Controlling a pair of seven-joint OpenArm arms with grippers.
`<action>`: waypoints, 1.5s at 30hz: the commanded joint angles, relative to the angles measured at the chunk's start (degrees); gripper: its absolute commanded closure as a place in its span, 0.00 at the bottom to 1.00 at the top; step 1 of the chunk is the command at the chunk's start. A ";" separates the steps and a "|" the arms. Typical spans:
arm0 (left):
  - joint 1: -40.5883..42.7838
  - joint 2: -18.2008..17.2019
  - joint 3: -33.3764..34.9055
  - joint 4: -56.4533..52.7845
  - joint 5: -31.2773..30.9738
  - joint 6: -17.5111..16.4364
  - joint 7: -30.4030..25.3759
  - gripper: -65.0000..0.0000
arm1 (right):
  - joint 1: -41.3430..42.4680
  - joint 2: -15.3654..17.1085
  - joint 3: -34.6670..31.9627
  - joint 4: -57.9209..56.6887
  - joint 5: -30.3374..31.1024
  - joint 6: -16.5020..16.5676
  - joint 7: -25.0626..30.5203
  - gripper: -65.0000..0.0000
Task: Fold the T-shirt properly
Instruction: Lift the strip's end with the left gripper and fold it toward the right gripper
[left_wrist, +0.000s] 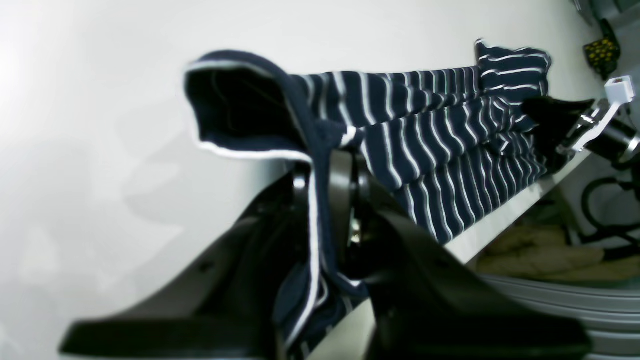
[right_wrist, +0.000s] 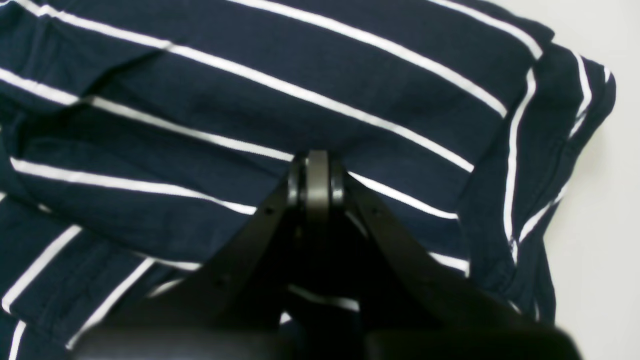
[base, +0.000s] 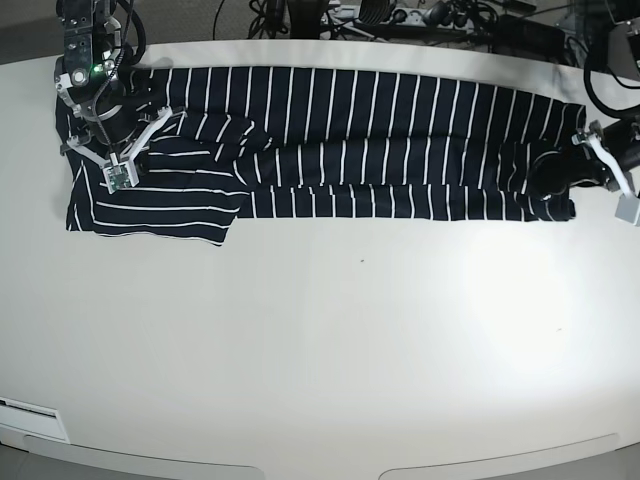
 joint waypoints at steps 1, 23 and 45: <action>-0.35 -0.35 -0.63 2.78 -1.47 -0.04 -0.81 1.00 | -0.17 0.50 0.28 0.39 -0.44 -0.04 -1.75 1.00; -0.04 21.53 13.62 21.70 5.31 -4.22 -7.61 1.00 | -0.17 0.55 0.22 0.39 0.85 1.70 -2.49 1.00; -0.07 32.68 26.82 21.70 23.69 -6.49 -17.57 1.00 | -0.17 0.55 0.22 0.39 4.07 3.61 -4.39 1.00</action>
